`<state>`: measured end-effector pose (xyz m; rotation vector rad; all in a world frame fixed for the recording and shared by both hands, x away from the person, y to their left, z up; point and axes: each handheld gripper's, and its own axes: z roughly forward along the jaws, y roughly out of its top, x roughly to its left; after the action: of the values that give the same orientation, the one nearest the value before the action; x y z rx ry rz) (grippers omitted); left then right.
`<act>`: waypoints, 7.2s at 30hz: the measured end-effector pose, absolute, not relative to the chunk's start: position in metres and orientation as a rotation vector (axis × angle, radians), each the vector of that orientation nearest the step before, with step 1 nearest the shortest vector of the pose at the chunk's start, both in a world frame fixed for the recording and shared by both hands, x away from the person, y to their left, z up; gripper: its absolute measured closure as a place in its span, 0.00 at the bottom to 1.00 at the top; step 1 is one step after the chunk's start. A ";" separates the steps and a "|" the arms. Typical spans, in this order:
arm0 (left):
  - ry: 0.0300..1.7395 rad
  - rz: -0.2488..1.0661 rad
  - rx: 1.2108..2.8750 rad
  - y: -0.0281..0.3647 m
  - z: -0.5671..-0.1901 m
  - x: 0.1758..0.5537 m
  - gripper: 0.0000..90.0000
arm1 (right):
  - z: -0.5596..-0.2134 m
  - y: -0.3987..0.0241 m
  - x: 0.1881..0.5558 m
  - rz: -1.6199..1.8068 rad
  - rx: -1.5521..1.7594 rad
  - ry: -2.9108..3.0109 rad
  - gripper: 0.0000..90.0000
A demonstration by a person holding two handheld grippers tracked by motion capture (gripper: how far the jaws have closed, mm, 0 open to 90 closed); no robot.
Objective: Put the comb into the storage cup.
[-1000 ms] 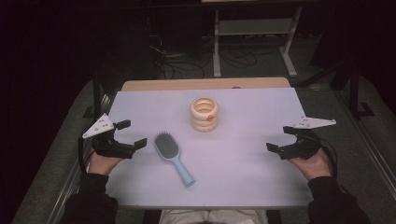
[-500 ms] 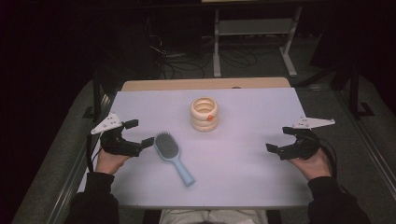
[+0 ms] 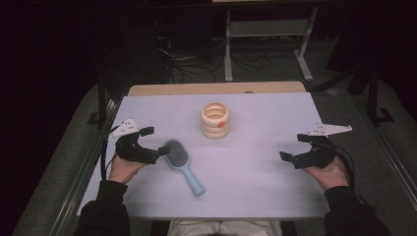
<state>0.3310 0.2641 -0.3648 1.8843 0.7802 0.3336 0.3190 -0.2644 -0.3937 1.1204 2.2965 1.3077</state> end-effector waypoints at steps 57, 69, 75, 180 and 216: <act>0.654 0.190 2.141 0.188 -0.402 0.331 0.00 | -0.397 -0.260 0.318 1.264 1.112 2.349 0.00; 0.621 0.138 2.191 0.181 -0.407 0.330 0.12 | -0.397 -0.259 0.318 1.266 1.108 2.352 0.00; 0.609 0.113 2.204 0.177 -0.408 0.329 0.16 | -0.397 -0.259 0.318 1.265 1.107 2.354 0.00; 0.497 -0.106 2.563 0.227 -0.420 0.315 1.00 | -0.399 -0.257 0.317 1.261 1.093 2.391 0.00; 0.716 0.001 2.432 0.278 -0.413 0.326 1.00 | -0.400 -0.255 0.318 1.248 1.096 2.411 0.00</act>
<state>0.3263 0.2780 -0.4126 2.4316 0.7157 0.0013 0.3184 -0.2555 -0.4004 1.0959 2.4110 1.2484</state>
